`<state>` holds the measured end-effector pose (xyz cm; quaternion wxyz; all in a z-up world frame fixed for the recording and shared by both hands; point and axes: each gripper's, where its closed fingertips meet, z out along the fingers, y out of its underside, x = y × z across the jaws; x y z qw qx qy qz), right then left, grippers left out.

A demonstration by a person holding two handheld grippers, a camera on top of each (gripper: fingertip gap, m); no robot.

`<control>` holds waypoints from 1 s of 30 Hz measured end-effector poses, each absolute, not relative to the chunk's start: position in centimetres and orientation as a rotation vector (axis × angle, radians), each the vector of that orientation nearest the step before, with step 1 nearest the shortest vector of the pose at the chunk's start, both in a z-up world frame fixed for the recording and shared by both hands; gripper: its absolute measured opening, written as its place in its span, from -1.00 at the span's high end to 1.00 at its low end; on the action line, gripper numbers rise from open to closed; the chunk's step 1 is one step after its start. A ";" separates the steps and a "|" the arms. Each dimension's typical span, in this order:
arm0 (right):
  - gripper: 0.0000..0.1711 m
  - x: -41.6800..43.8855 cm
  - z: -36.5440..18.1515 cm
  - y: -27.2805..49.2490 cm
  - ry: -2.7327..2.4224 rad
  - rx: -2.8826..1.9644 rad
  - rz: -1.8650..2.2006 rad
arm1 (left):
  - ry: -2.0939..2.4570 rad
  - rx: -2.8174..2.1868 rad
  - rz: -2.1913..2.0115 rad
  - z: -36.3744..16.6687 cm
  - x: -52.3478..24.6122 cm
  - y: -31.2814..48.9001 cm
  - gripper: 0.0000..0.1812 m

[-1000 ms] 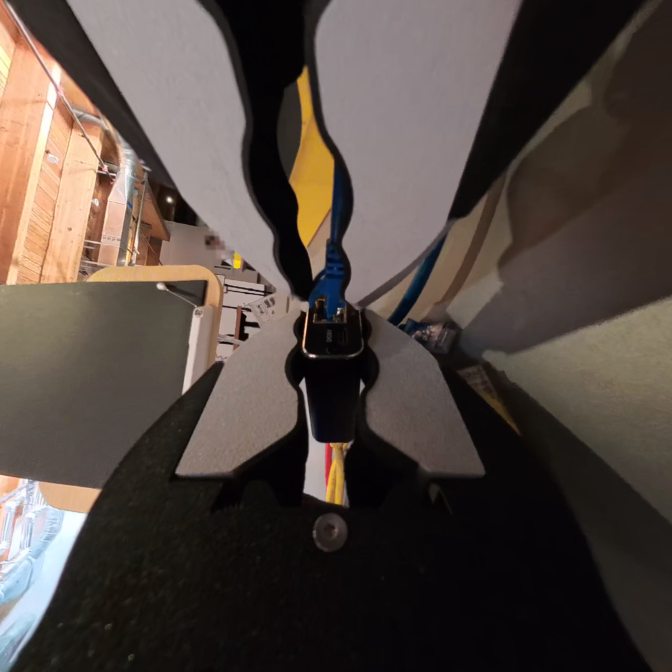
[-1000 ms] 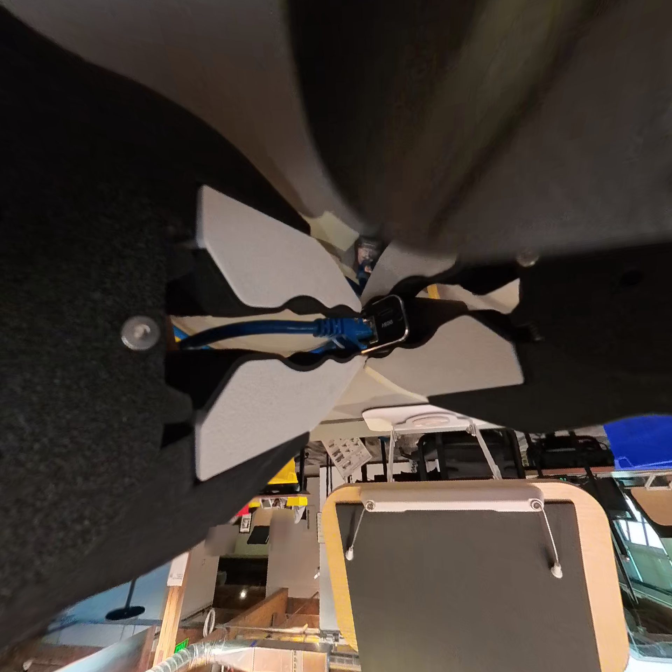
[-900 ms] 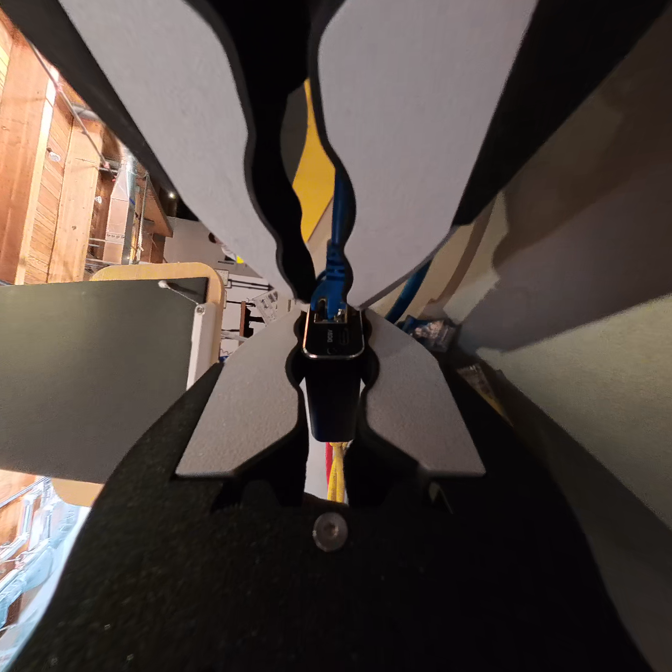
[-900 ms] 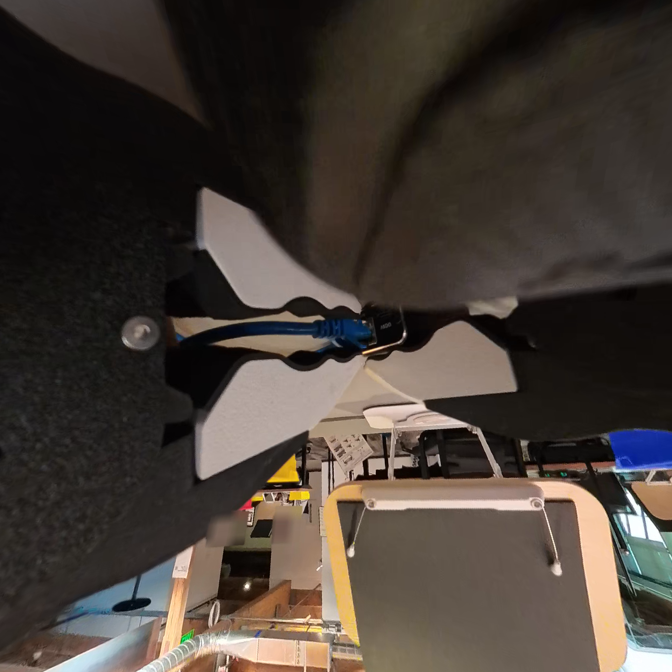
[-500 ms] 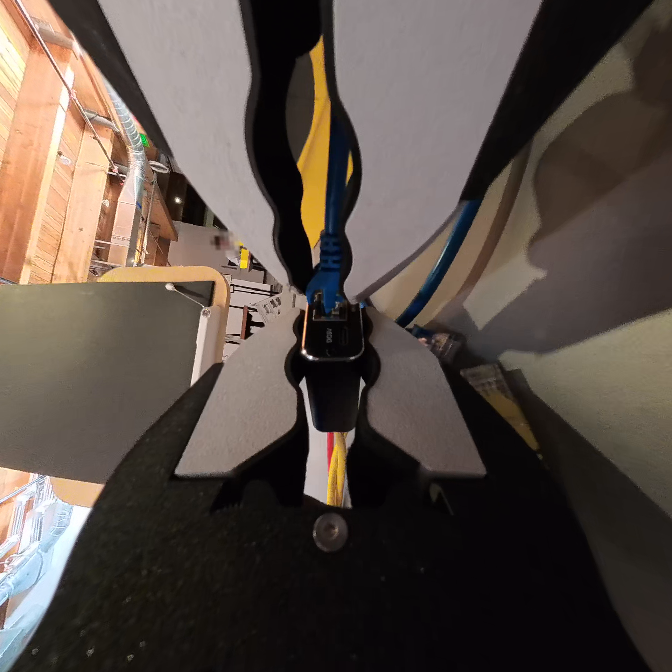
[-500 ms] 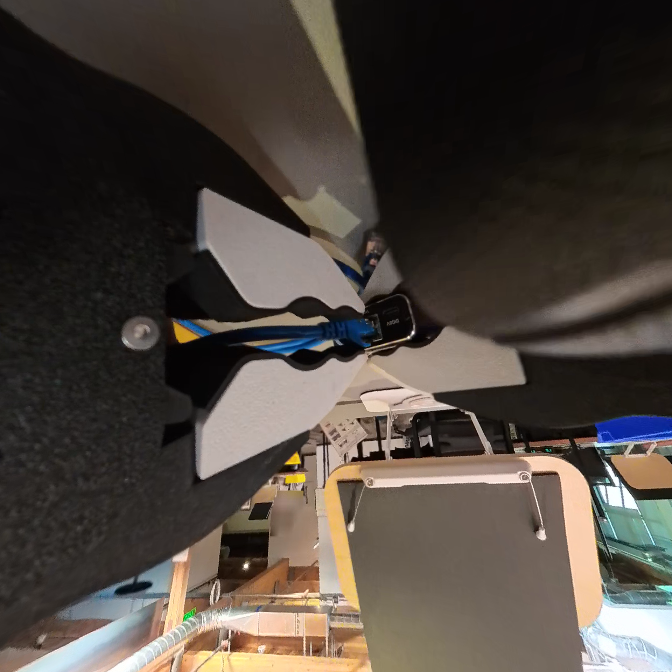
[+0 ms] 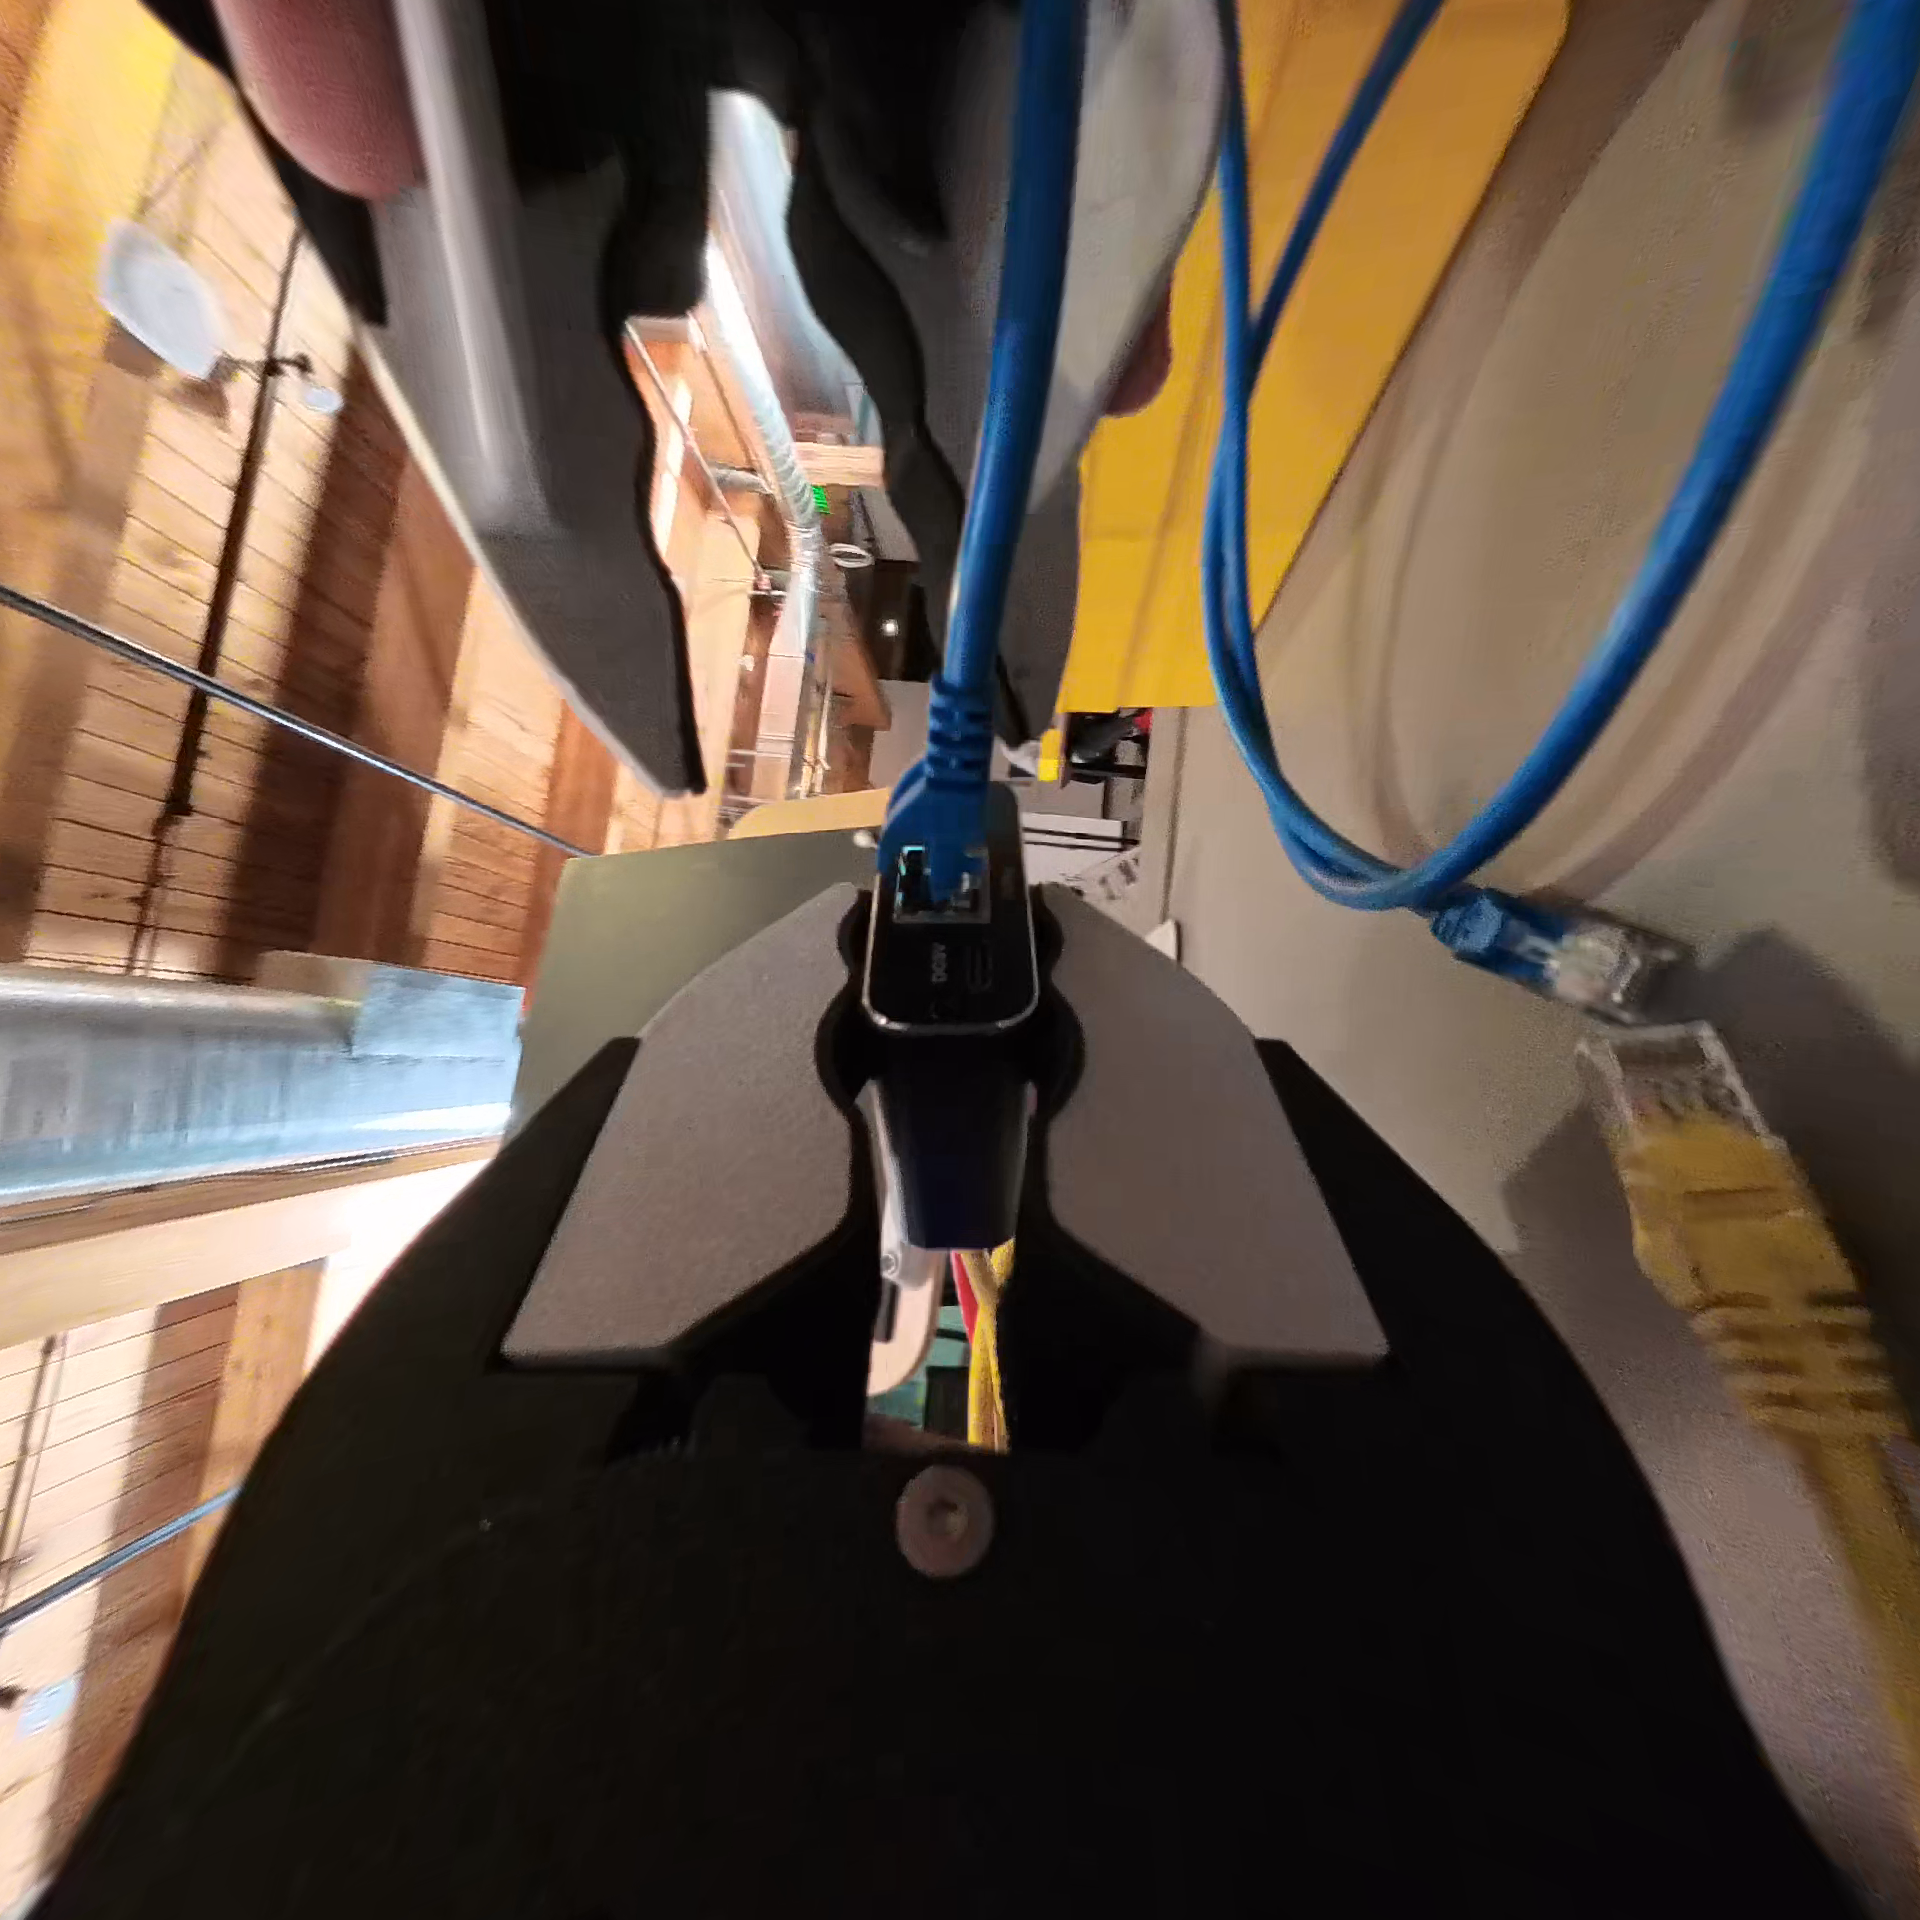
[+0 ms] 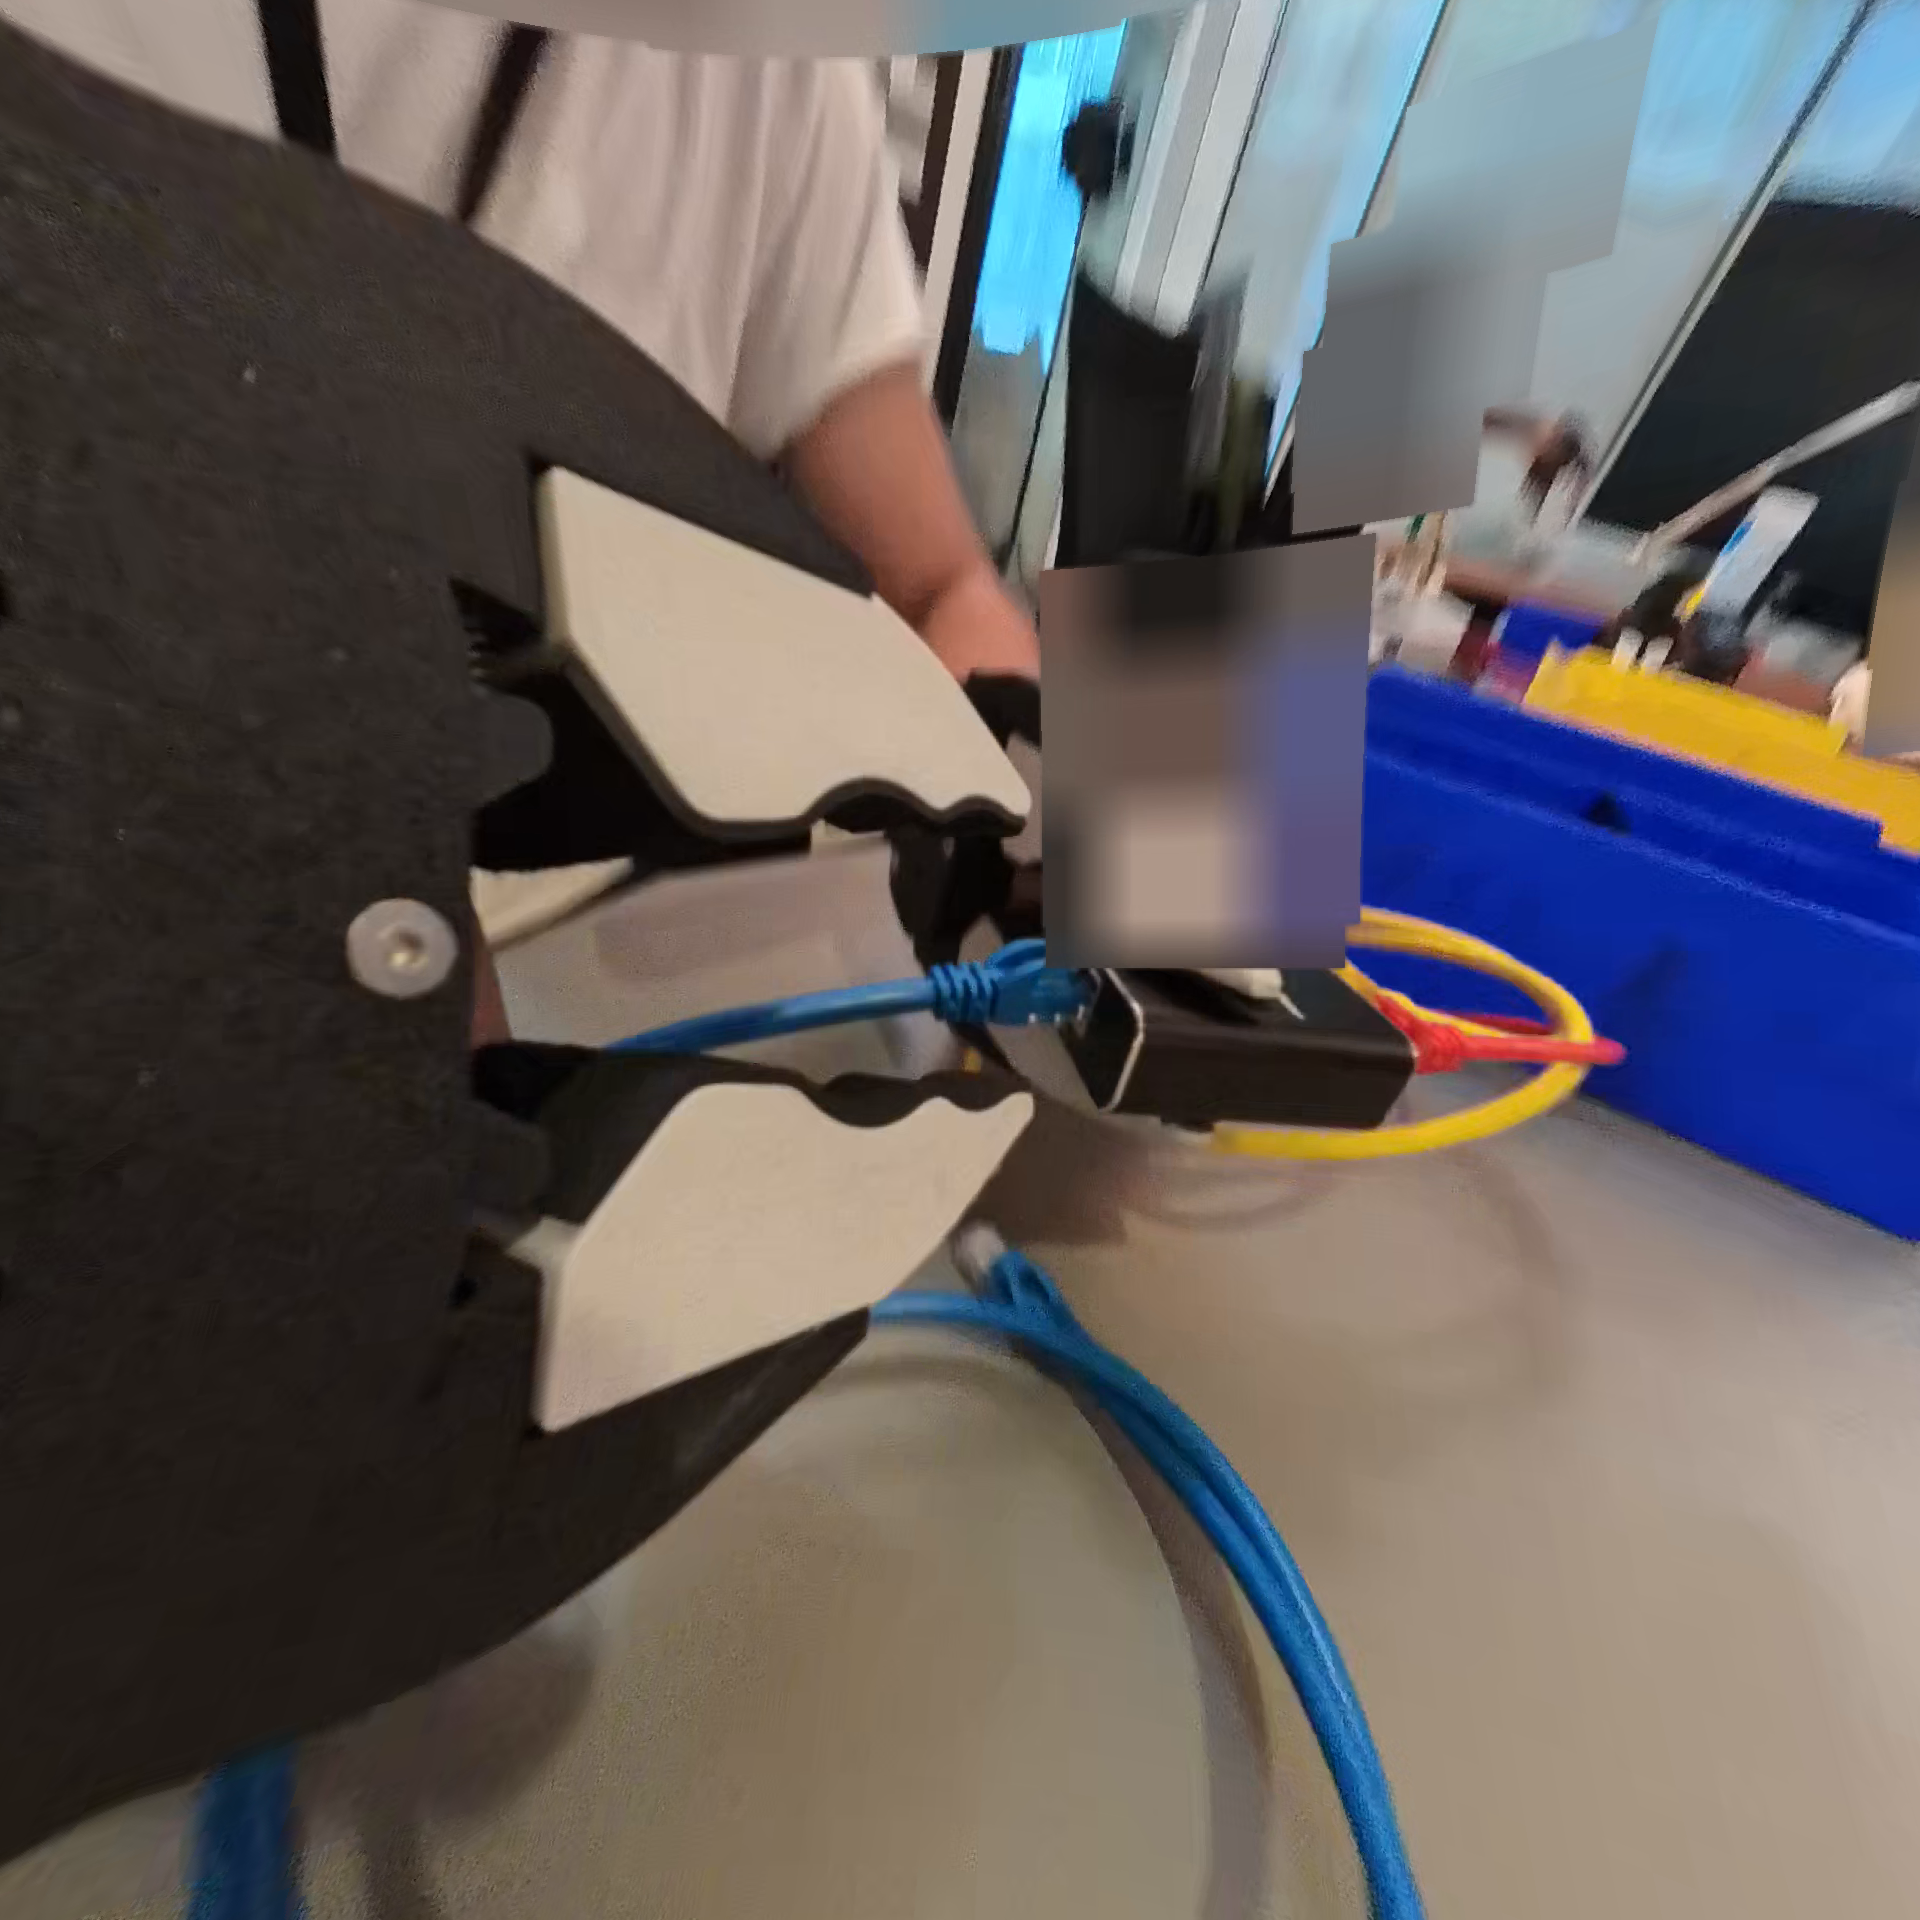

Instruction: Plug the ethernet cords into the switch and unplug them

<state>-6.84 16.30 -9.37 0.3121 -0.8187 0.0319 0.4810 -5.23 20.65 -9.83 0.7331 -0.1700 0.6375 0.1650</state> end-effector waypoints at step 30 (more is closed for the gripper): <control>0.86 -7.5 -10.9 17.1 0.276 -1.930 1.449 | 1.417 -0.391 0.380 -10.3 -5.2 21.1 0.70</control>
